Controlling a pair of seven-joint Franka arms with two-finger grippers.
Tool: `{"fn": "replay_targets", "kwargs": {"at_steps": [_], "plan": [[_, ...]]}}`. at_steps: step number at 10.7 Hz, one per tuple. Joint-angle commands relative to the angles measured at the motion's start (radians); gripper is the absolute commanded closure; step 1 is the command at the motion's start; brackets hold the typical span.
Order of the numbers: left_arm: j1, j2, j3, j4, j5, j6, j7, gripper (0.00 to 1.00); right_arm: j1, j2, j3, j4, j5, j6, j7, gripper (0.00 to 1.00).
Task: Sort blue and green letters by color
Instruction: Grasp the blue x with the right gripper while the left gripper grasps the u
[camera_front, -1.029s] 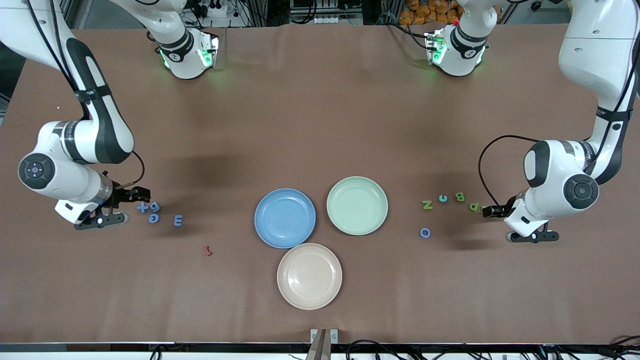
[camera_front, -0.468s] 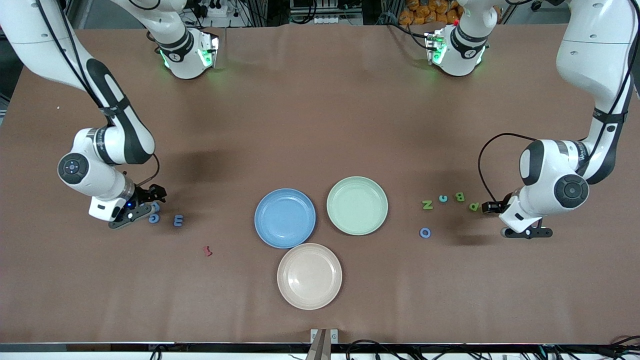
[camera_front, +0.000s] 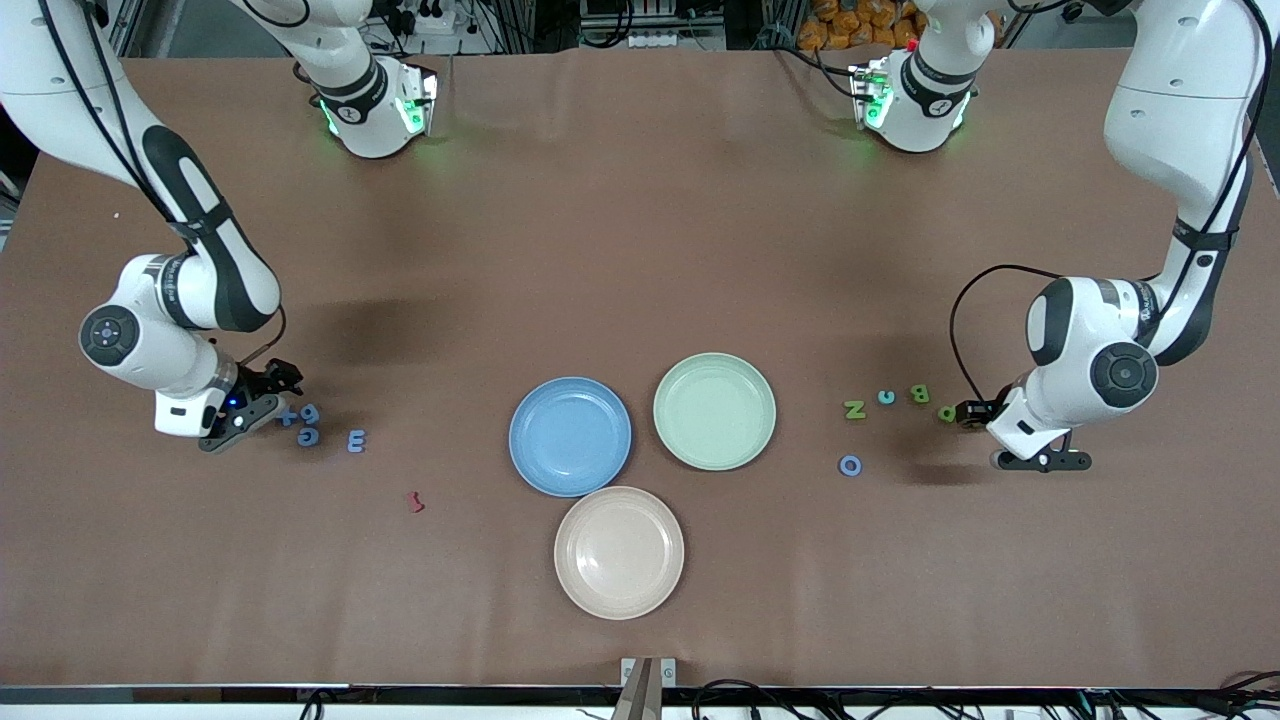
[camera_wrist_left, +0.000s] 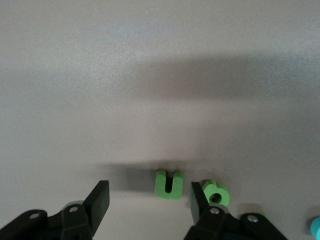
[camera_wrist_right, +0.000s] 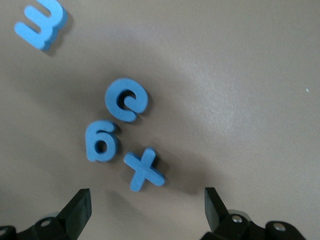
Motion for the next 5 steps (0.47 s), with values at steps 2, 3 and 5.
{"fn": "replay_targets", "kwargs": {"at_steps": [2, 3, 5], "plan": [[0.008, 0.021, -0.005, -0.01, 0.029, 0.048, -0.023, 0.26, -0.012, 0.037, 0.015, -0.002, -0.019, 0.064, -0.066, 0.0], [0.006, 0.022, -0.005, -0.01, 0.029, 0.052, -0.024, 0.26, -0.012, 0.04, 0.015, -0.002, -0.021, 0.065, -0.069, 0.0], [0.009, 0.025, -0.005, -0.01, 0.029, 0.059, -0.023, 0.36, -0.012, 0.046, 0.015, 0.006, -0.019, 0.066, -0.107, 0.0]]}}
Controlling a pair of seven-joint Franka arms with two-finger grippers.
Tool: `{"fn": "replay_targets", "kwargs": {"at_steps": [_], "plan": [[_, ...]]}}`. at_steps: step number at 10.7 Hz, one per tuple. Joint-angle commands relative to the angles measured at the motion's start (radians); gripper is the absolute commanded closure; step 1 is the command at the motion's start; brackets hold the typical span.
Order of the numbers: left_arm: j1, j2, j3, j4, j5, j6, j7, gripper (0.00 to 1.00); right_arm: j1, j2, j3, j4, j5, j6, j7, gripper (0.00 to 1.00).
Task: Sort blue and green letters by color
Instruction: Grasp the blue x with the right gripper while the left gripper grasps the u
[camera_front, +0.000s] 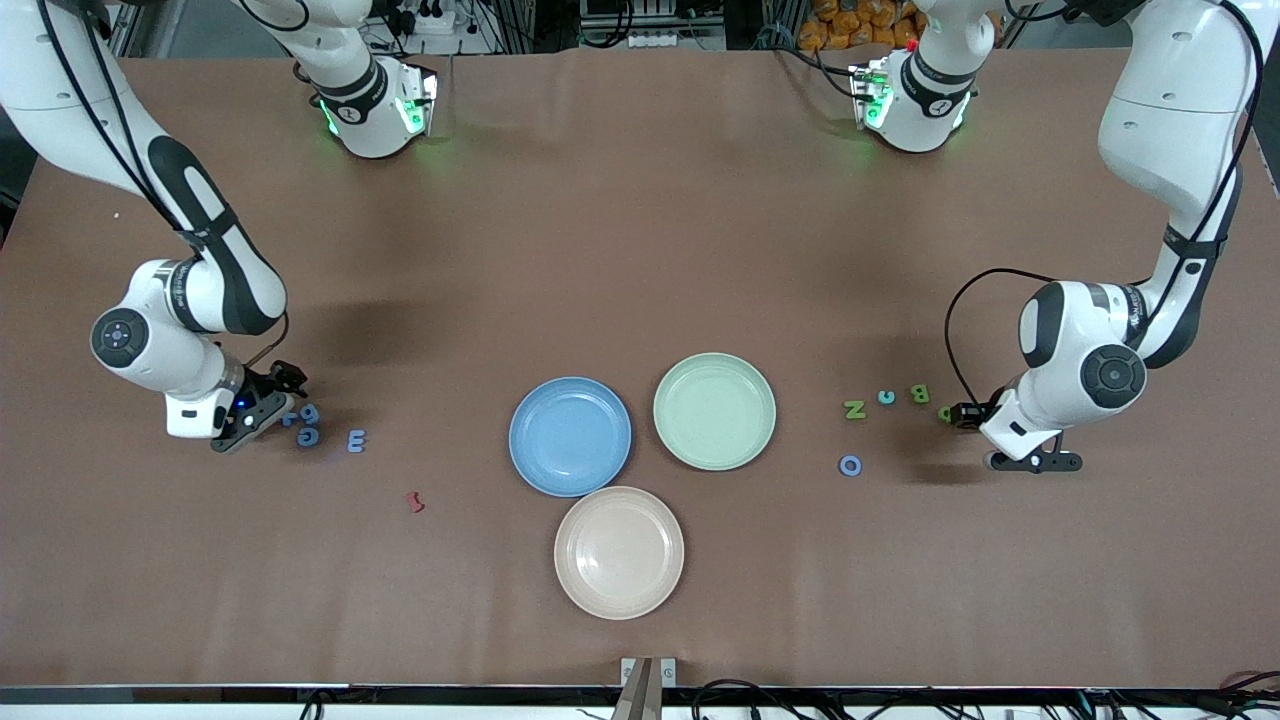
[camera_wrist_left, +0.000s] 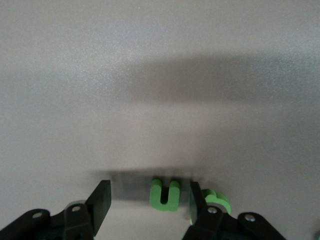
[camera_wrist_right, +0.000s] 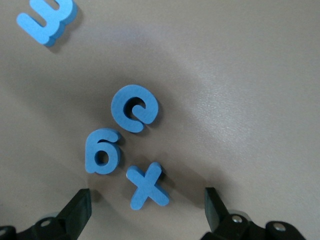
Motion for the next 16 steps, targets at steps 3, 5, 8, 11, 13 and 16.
{"fn": "replay_targets", "kwargs": {"at_steps": [3, 5, 8, 11, 13, 16], "plan": [[0.007, 0.003, -0.005, -0.003, 0.028, 0.021, -0.018, 1.0, -0.007, 0.009, 0.008, 0.006, -0.014, 0.013, -0.039, 0.0], [0.007, 0.003, -0.005, 0.001, 0.028, 0.02, -0.02, 1.0, -0.005, 0.009, 0.008, 0.006, -0.014, 0.013, -0.039, 0.31], [0.0, -0.042, -0.007, 0.011, 0.028, 0.008, -0.017, 1.0, 0.002, 0.009, 0.008, 0.003, -0.014, 0.02, -0.04, 1.0], [-0.039, -0.128, -0.059, 0.113, 0.027, -0.191, -0.015, 1.0, 0.019, 0.006, 0.01, 0.008, -0.014, 0.016, -0.037, 1.0], [-0.04, -0.143, -0.144, 0.164, 0.016, -0.233, -0.023, 1.0, 0.021, -0.006, 0.017, 0.031, -0.013, 0.002, -0.03, 1.0], [-0.081, -0.104, -0.237, 0.21, 0.013, -0.233, -0.056, 1.0, 0.022, -0.025, 0.068, 0.121, -0.001, -0.181, -0.017, 1.0]]}}
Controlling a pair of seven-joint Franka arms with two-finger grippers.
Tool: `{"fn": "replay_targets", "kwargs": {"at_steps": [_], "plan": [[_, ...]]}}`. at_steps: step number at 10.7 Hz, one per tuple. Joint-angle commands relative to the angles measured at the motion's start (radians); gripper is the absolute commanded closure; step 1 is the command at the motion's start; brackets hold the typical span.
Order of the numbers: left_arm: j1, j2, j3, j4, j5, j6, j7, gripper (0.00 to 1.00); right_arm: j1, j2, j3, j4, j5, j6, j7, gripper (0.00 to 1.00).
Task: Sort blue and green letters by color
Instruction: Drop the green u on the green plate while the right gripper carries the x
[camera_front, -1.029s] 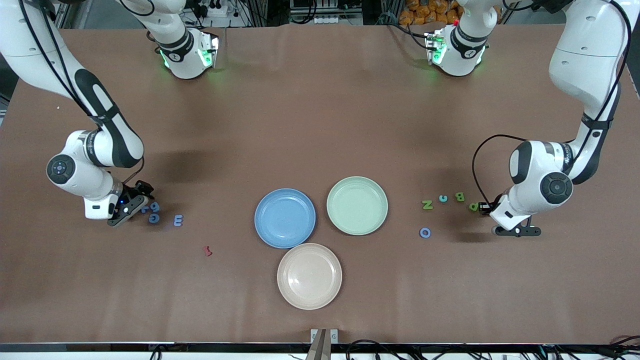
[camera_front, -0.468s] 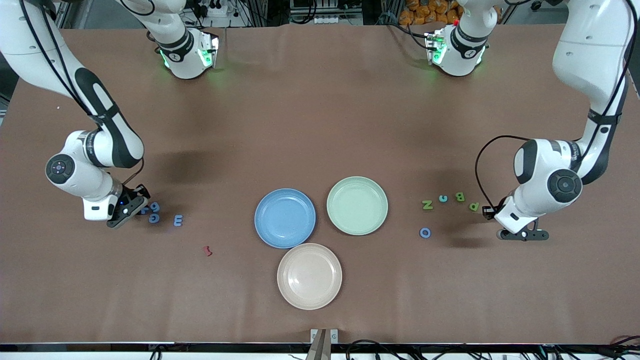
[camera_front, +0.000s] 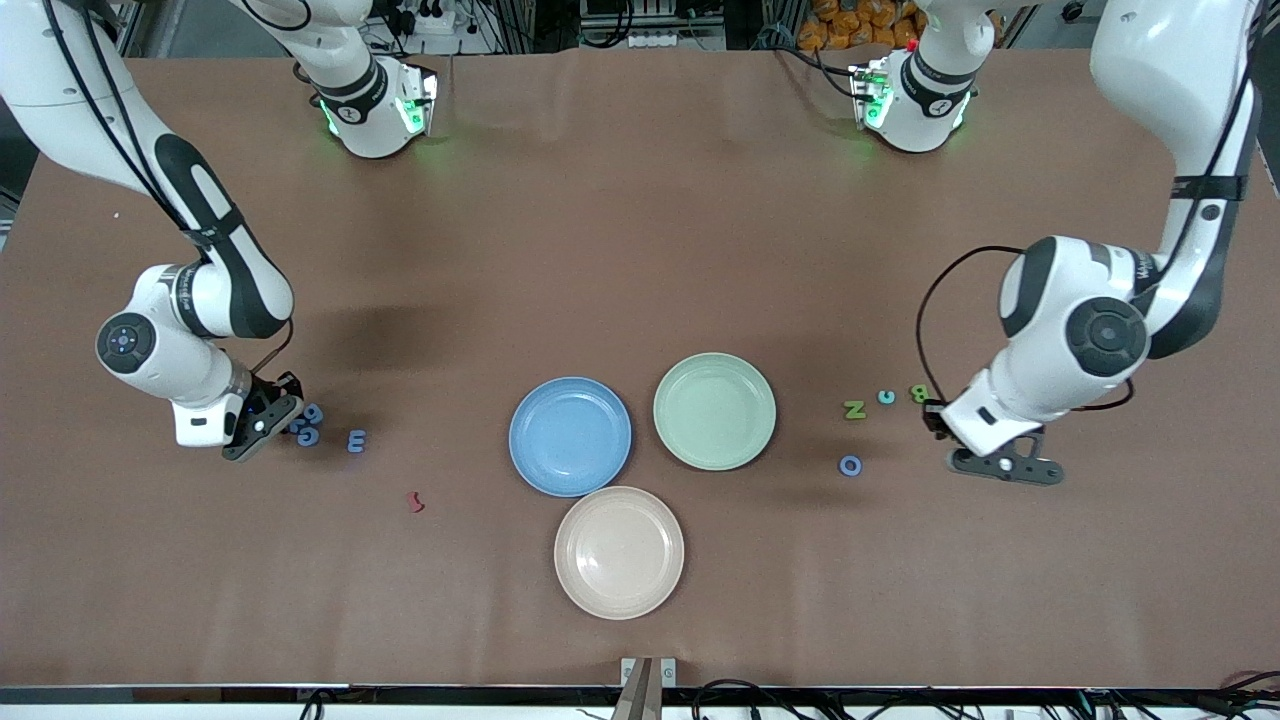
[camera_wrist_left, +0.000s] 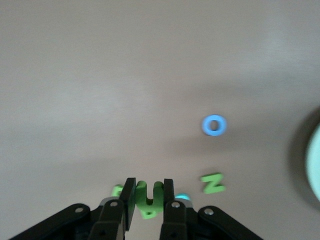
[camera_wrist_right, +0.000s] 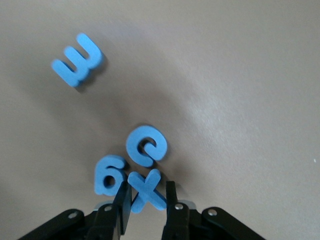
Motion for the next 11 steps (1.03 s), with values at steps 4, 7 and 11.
{"fn": "replay_targets", "kwargs": {"at_steps": [4, 7, 11], "plan": [[-0.233, 0.148, -0.053, 0.121, 0.013, -0.01, -0.339, 1.0, 0.0, -0.023, 0.161, 0.166, 0.002, -0.324, 0.218, 1.0], [-0.359, 0.257, -0.042, 0.189, 0.019, 0.041, -0.539, 1.0, 0.093, -0.017, 0.201, 0.167, 0.0, -0.315, 0.495, 1.0], [-0.386, 0.285, -0.016, 0.206, 0.051, 0.076, -0.576, 0.0, 0.244, 0.032, 0.201, 0.195, 0.005, -0.312, 1.027, 1.0]]}}
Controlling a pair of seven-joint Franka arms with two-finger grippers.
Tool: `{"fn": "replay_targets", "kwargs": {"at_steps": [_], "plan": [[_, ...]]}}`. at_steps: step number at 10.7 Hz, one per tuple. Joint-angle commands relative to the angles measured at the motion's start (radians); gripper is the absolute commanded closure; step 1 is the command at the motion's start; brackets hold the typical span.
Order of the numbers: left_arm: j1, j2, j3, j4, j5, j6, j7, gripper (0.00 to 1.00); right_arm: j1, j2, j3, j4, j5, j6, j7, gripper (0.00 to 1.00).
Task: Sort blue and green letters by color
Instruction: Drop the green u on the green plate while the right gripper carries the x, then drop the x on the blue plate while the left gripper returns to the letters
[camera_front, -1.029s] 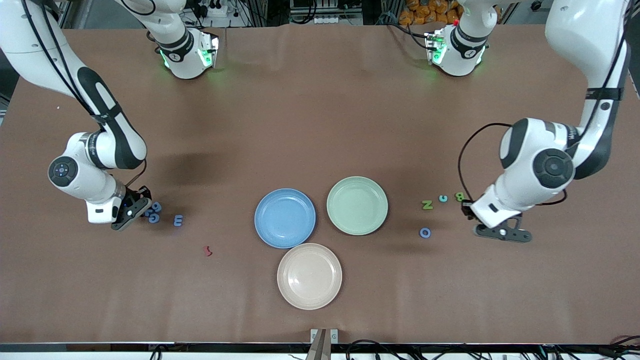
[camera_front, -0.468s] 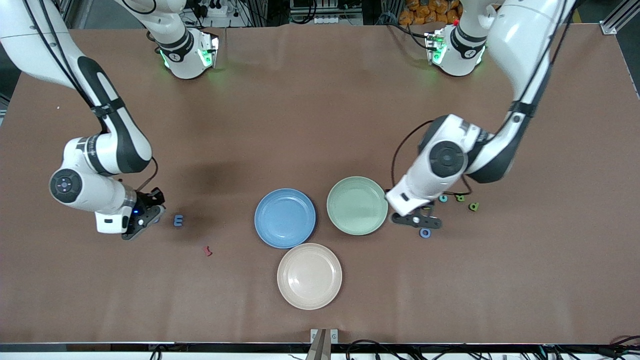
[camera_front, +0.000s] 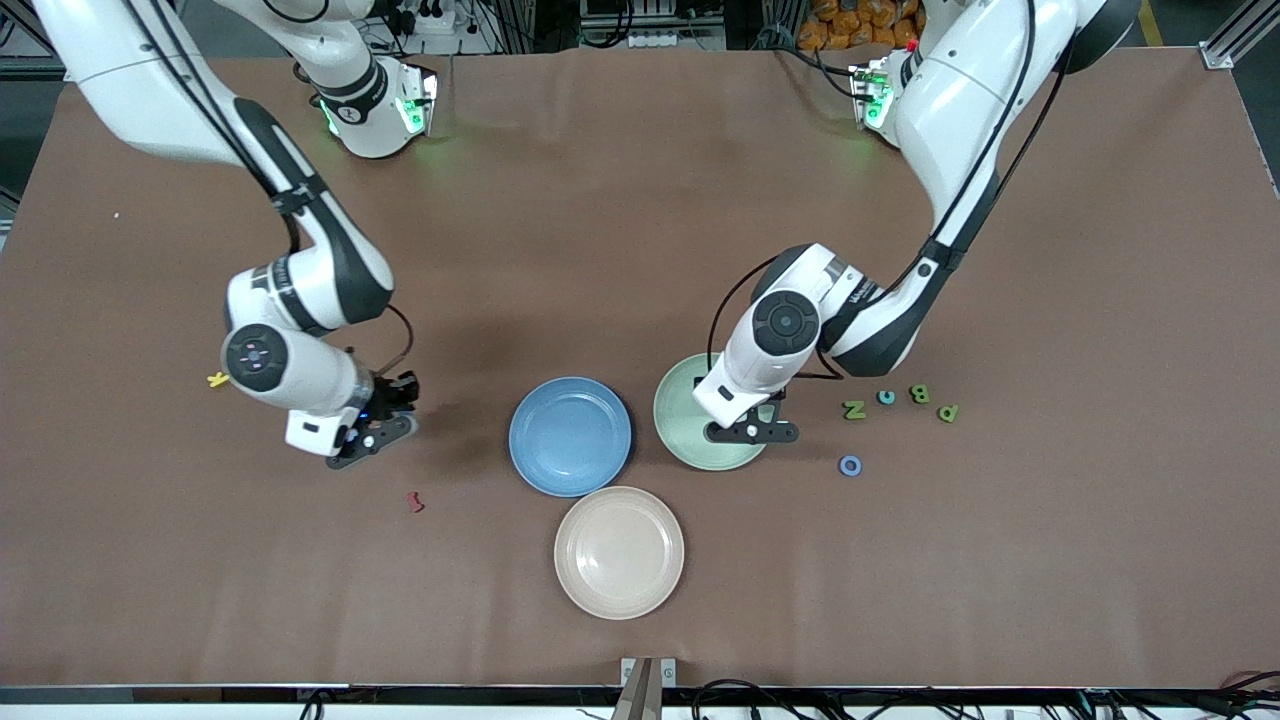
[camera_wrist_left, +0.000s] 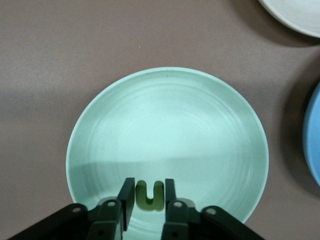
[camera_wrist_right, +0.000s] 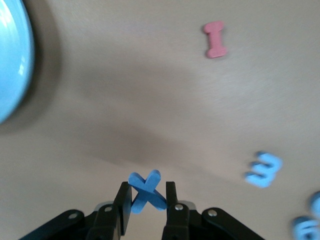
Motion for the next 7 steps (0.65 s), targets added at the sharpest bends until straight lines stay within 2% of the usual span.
{"fn": "replay_targets", "kwargs": {"at_steps": [1, 3, 4, 6, 7], "plan": [[0.026, -0.023, 0.023, 0.025, 0.093, -0.001, -0.007, 0.0, 0.097, 0.076, 0.002, 0.063, 0.0, -0.003, 0.417, 1.0], [0.136, -0.079, 0.022, -0.014, 0.11, -0.019, 0.109, 0.0, 0.197, 0.165, 0.002, 0.175, 0.0, -0.003, 0.732, 1.0], [0.203, -0.105, 0.022, -0.047, 0.11, -0.024, 0.251, 0.0, 0.229, 0.205, 0.002, 0.232, -0.001, -0.005, 0.83, 1.0], [0.343, -0.106, 0.014, -0.09, 0.11, -0.022, 0.558, 0.0, 0.248, 0.251, 0.002, 0.283, 0.019, -0.005, 0.894, 1.0], [0.404, -0.106, 0.009, -0.122, 0.111, -0.013, 0.682, 0.0, 0.266, 0.265, 0.0, 0.304, 0.058, -0.003, 0.938, 1.0]]}}
